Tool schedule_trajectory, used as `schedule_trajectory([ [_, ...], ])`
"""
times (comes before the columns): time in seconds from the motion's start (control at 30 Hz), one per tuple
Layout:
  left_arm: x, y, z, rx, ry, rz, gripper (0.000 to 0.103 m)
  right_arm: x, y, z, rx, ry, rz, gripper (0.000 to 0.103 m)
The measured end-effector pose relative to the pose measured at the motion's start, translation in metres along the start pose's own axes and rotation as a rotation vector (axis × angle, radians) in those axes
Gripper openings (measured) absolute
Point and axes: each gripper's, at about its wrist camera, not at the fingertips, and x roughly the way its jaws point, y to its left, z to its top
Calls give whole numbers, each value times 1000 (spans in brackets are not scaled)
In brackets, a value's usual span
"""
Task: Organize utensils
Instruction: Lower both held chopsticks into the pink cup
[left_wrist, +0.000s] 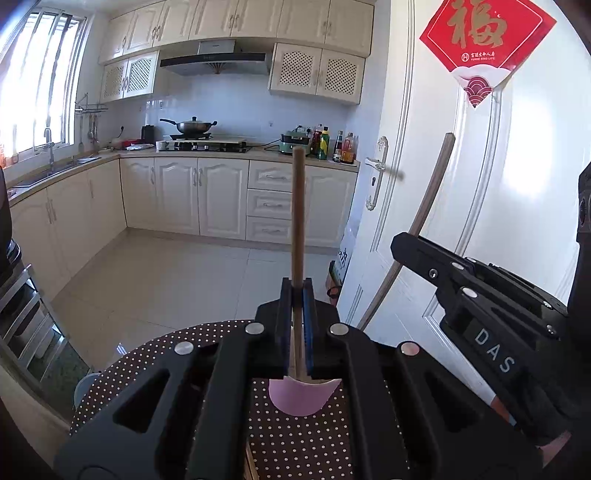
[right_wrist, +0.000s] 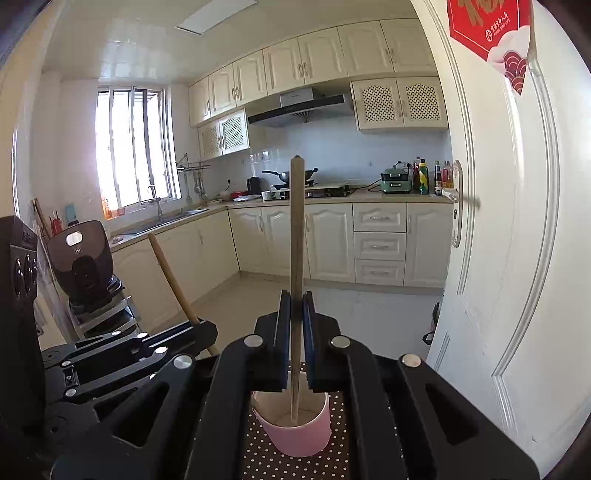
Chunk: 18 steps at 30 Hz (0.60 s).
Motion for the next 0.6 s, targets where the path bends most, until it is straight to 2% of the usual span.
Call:
schedule_trajectory([
  [0.53,6,-12,-5,65,88,-17,7,19,-6,-14,11,128,3,5],
  [0.6,7,-14,-4,67,102,-17,10,19,-6,-14,13,139,3,5],
])
